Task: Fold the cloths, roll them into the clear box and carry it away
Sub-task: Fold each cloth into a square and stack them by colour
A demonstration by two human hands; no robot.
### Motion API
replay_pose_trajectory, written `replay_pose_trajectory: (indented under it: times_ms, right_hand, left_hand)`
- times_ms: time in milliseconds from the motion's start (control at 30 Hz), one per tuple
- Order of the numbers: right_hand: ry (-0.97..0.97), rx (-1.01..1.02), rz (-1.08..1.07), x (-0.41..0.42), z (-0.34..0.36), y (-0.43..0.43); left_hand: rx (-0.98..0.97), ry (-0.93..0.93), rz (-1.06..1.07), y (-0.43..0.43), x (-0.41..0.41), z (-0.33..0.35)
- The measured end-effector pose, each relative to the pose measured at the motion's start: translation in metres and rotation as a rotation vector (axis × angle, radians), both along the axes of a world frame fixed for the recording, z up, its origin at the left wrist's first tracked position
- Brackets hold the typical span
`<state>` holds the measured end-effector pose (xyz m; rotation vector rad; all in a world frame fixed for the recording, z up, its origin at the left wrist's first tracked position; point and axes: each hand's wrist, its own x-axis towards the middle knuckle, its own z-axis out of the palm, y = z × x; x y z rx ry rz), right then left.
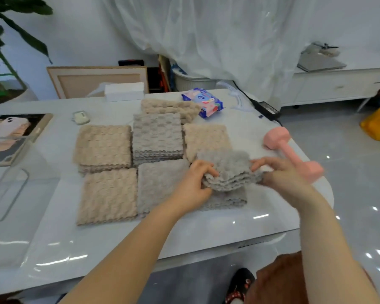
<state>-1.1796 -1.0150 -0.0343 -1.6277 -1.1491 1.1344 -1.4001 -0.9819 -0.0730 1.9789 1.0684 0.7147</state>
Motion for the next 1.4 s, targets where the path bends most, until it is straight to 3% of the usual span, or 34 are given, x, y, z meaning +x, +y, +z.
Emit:
replay_pose_trajectory:
  times_ms: [67,133,233,333,400,600,700,800,867,967,1067,1200,1300,1400]
  right_hand:
    - [0.069,-0.176,-0.012,0.004,-0.029,0.001]
    - [0.179,-0.212,-0.102,0.003,-0.045,0.005]
    - [0.172,-0.174,-0.291,0.005,-0.051,0.022]
    - [0.042,-0.208,-0.225,0.0,-0.056,0.045]
    - [-0.075,-0.227,-0.135,-0.005,-0.059,0.055]
    - [-0.35,-0.009,-0.095,-0.019,-0.055,0.071]
    - [-0.519,0.002,-0.018,-0.036,-0.065,0.076]
    - [-0.731,0.078,-0.081,-0.054,-0.091,0.075]
    - [-0.784,0.129,-0.147,-0.059,-0.103,0.069]
    - [-0.722,0.139,-0.159,-0.057,-0.102,0.071]
    - [-0.654,0.149,-0.153,-0.051,-0.1,0.066]
    - [-0.954,0.126,-0.042,-0.054,-0.105,0.053]
    - [-1.089,0.077,-0.073,-0.056,-0.097,0.062]
    - [-1.132,0.199,-0.222,-0.065,-0.076,0.077]
  left_hand:
    - [-0.071,0.141,-0.048,0.001,0.005,-0.018]
    - [-0.14,0.101,0.009,0.004,0.01,-0.02]
    - [-0.199,-0.079,0.326,0.015,0.028,-0.01]
    - [-0.257,-0.063,0.554,0.035,0.042,-0.009]
    - [-0.281,0.019,0.551,0.043,0.047,-0.013]
    - [-0.036,0.159,0.437,0.037,0.04,-0.023]
    - [0.073,0.3,0.422,0.041,0.036,-0.034]
    - [0.149,0.404,0.426,0.046,0.036,-0.052]
    - [0.212,0.513,0.398,0.045,0.038,-0.061]
    - [0.196,0.53,0.419,0.039,0.037,-0.054]
    - [0.383,0.574,0.371,0.029,0.026,-0.06]
    - [0.305,0.789,0.27,0.016,0.005,-0.067]
    - [0.262,0.798,0.255,0.024,0.004,-0.06]
    - [0.446,0.601,0.376,0.036,-0.001,-0.041]
